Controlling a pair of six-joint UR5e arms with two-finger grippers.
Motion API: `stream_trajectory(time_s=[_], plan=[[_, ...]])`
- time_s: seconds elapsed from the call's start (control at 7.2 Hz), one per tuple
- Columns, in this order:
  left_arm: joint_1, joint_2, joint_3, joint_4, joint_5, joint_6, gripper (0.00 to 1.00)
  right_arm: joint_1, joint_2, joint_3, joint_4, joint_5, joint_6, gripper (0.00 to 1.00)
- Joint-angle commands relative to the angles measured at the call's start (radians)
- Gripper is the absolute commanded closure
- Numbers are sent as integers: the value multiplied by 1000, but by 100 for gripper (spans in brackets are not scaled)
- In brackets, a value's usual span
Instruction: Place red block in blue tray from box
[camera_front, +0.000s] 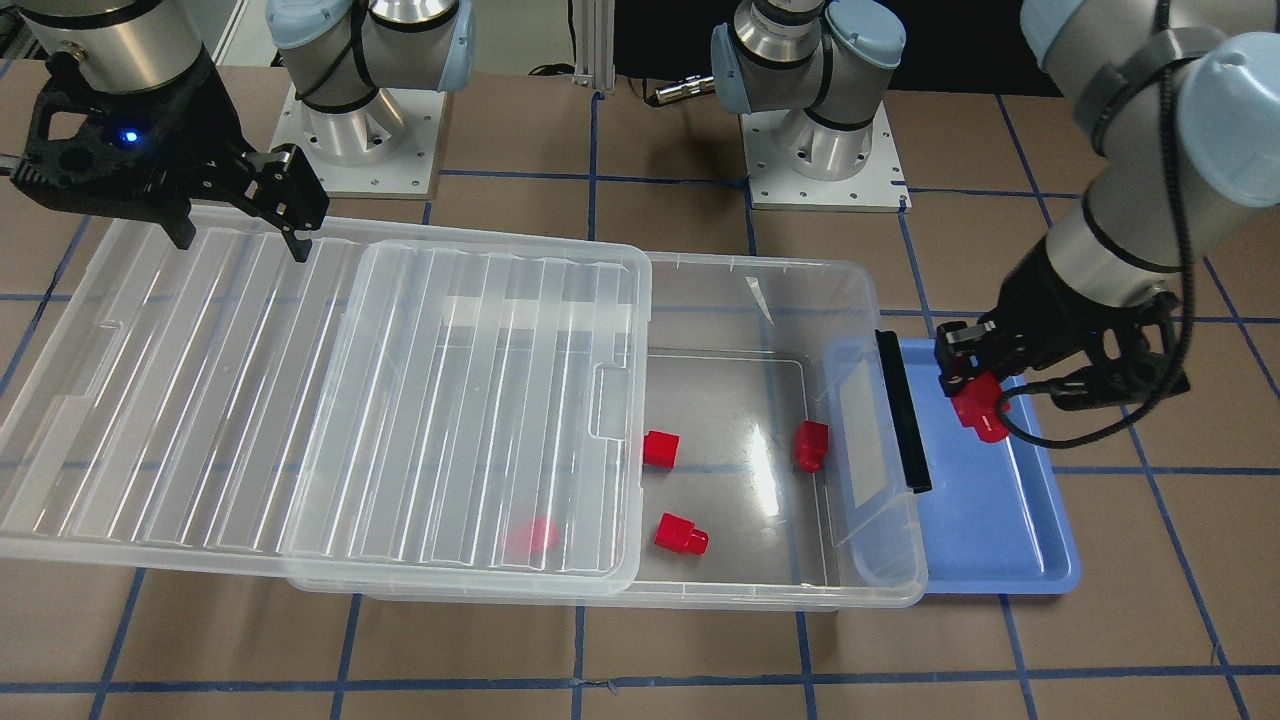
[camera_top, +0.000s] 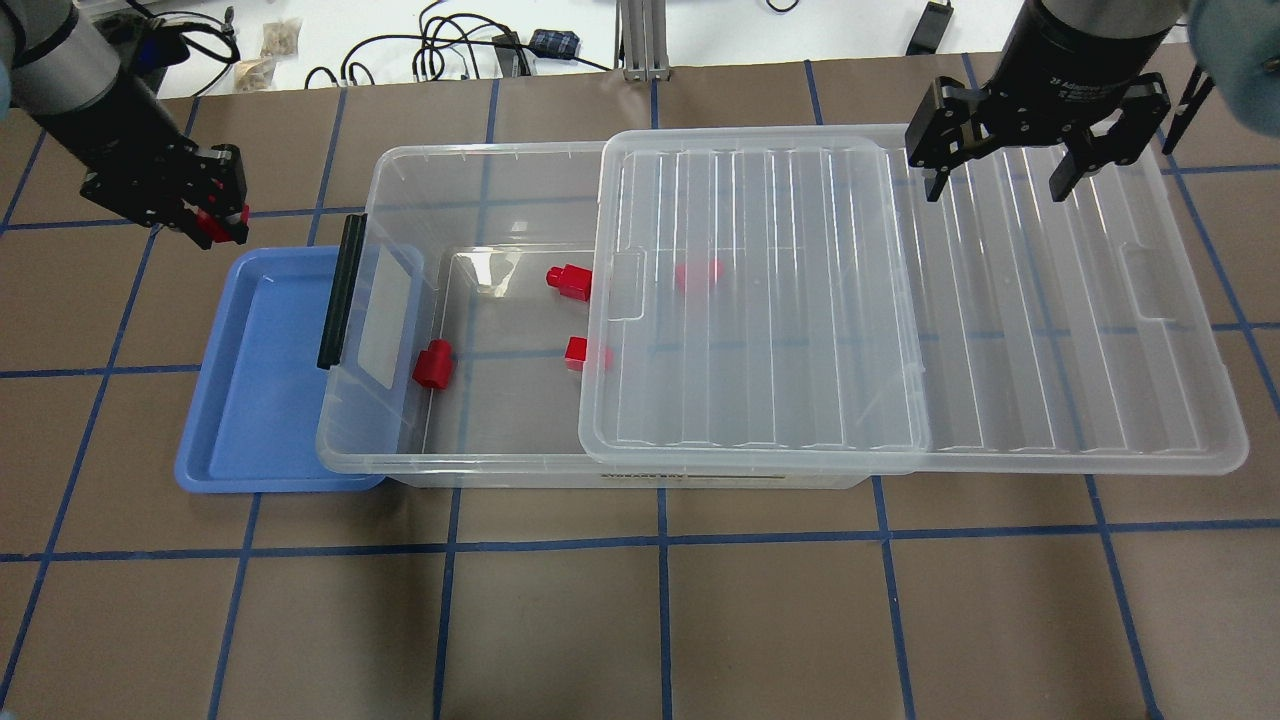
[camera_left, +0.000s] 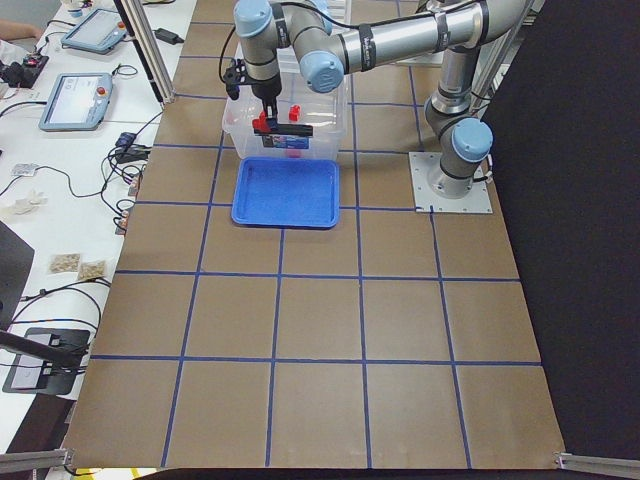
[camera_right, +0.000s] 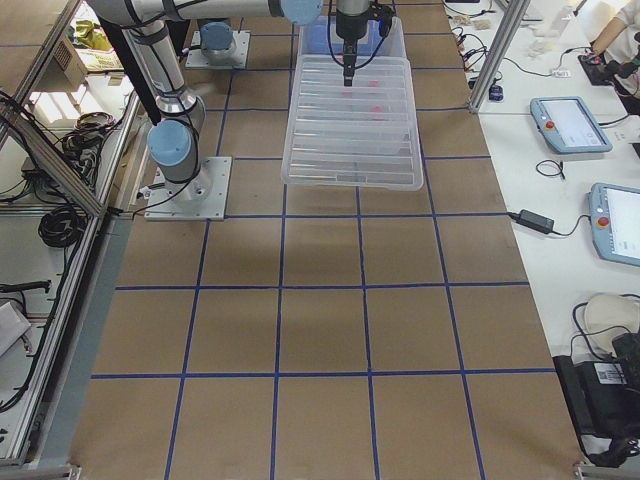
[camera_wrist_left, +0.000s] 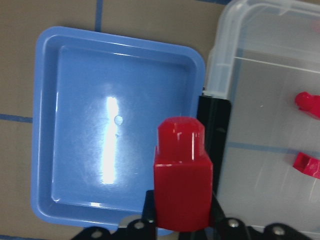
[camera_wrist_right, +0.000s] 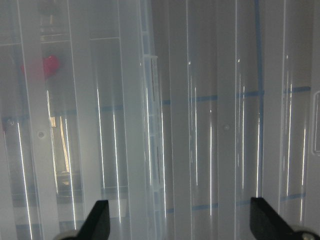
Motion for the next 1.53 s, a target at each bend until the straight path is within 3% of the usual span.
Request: stream_trajectory(time_s=[0.0, 0.42, 1.39], plan=[[79, -17, -95, 31, -8, 115, 100, 0, 0, 0, 2, 0, -1, 0], [87, -91, -231, 258, -5, 180, 100, 0, 0, 0, 2, -1, -1, 0], [87, -237, -253, 340, -9, 177, 100, 0, 3, 0, 2, -1, -2, 0]])
